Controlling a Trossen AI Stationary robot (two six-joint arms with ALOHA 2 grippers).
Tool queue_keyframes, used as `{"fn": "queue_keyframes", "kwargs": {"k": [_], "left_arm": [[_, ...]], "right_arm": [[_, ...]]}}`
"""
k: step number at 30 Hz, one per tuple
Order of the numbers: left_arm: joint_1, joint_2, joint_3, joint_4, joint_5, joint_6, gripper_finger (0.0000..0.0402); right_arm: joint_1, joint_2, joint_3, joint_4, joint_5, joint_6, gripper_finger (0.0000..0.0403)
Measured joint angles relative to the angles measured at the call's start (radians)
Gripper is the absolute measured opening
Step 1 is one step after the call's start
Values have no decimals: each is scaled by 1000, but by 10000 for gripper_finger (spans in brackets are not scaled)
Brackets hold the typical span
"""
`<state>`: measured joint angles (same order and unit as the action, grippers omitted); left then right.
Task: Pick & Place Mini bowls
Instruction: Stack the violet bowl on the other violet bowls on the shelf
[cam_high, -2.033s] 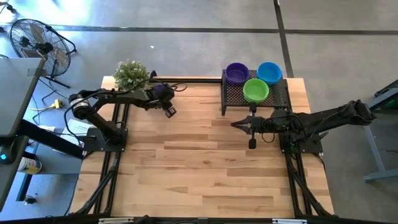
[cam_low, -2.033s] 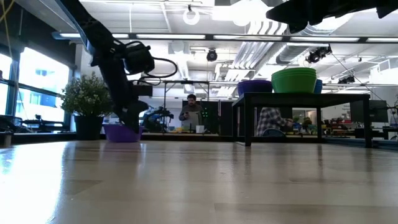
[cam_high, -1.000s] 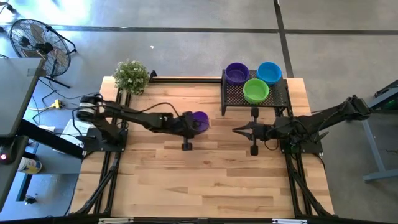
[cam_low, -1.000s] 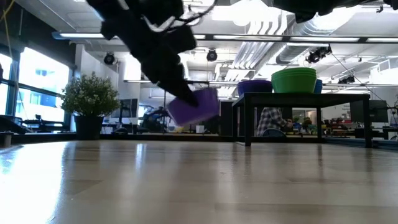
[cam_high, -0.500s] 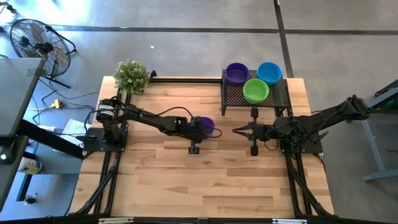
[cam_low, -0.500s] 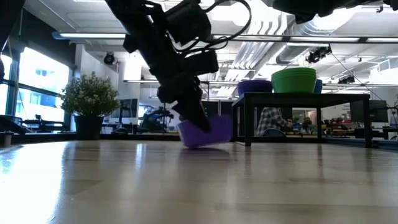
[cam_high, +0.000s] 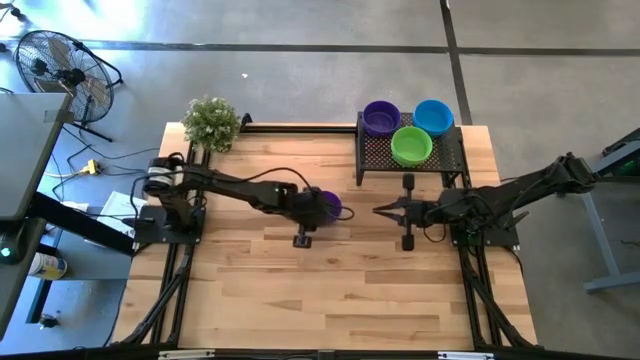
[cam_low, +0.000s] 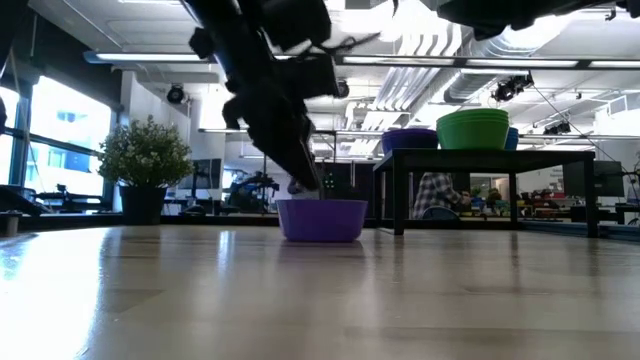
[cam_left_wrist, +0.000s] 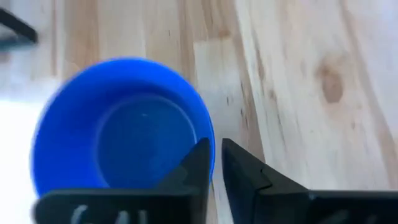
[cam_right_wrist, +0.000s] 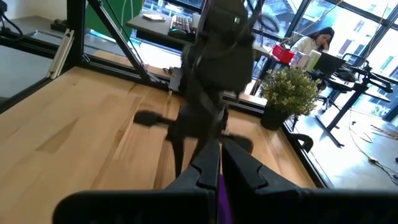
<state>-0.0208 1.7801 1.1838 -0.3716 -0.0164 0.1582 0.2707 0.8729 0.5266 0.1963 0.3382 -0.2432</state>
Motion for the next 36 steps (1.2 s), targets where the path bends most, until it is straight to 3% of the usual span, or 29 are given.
{"fn": "queue_keyframes", "kwargs": {"k": [4, 13, 20, 24, 28, 36], "left_arm": [[-6, -78, -75, 87, 17, 35, 4], [-19, -254, -370, 440, -50, -11, 2], [-19, -368, -656, 861, -66, -65, 1], [-19, -416, -772, 1007, -100, -91, 1], [-19, -463, -853, 1089, -155, -112, 0], [-19, -555, -925, 1138, -166, -129, 0]], "right_arm": [[0, 32, 0, 2, 1, 7, 7], [-3, 192, 6, 65, 115, 65, 14], [-13, 352, 94, 24, 102, 87, 59], [-30, 439, 172, -64, 78, 87, 87], [-42, 518, 243, -153, 74, 84, 109], [-82, 669, 354, -247, 47, 78, 144]]}}
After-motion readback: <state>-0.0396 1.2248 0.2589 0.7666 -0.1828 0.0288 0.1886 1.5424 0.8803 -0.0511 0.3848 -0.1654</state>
